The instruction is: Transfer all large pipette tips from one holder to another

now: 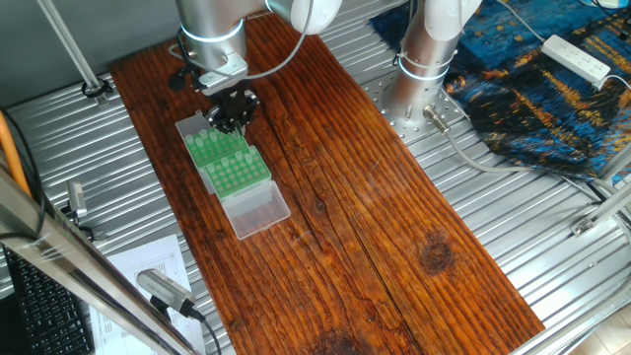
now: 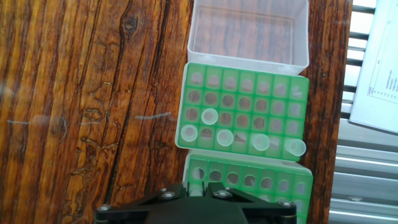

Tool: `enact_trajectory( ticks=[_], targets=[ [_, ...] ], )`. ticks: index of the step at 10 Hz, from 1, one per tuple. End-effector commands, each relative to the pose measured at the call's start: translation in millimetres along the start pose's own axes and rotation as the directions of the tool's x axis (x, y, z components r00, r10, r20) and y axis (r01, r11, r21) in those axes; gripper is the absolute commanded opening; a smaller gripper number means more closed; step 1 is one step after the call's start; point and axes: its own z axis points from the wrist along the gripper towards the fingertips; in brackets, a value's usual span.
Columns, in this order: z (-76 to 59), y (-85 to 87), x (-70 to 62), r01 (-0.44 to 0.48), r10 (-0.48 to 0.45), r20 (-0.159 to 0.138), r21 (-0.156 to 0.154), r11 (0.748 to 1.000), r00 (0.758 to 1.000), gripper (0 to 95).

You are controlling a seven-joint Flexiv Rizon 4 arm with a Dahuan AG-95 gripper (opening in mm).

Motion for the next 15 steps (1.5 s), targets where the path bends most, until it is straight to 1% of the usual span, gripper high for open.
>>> enact_trajectory(
  ticks=[1,5,9,11,14,15],
  targets=[
    [-16.9,5.0,-4.7,-0.032,0.032,-0.011,-0.017,0.999,0.999,0.0],
    [-17.3,5.2,-4.6,-0.033,0.033,-0.011,-0.017,0.999,0.999,0.0],
    [-21.4,6.4,-3.6,-0.045,0.045,-0.011,-0.017,0.999,0.999,0.0],
    [-29.1,7.3,-3.0,-0.063,0.063,-0.014,-0.021,0.998,0.998,0.0],
    [-39.4,-0.2,-0.5,-0.055,0.054,-0.016,-0.035,0.998,0.998,0.0],
    [-42.6,-3.8,-0.8,-0.051,0.05,-0.014,-0.045,0.998,0.999,0.0]
  ],
)
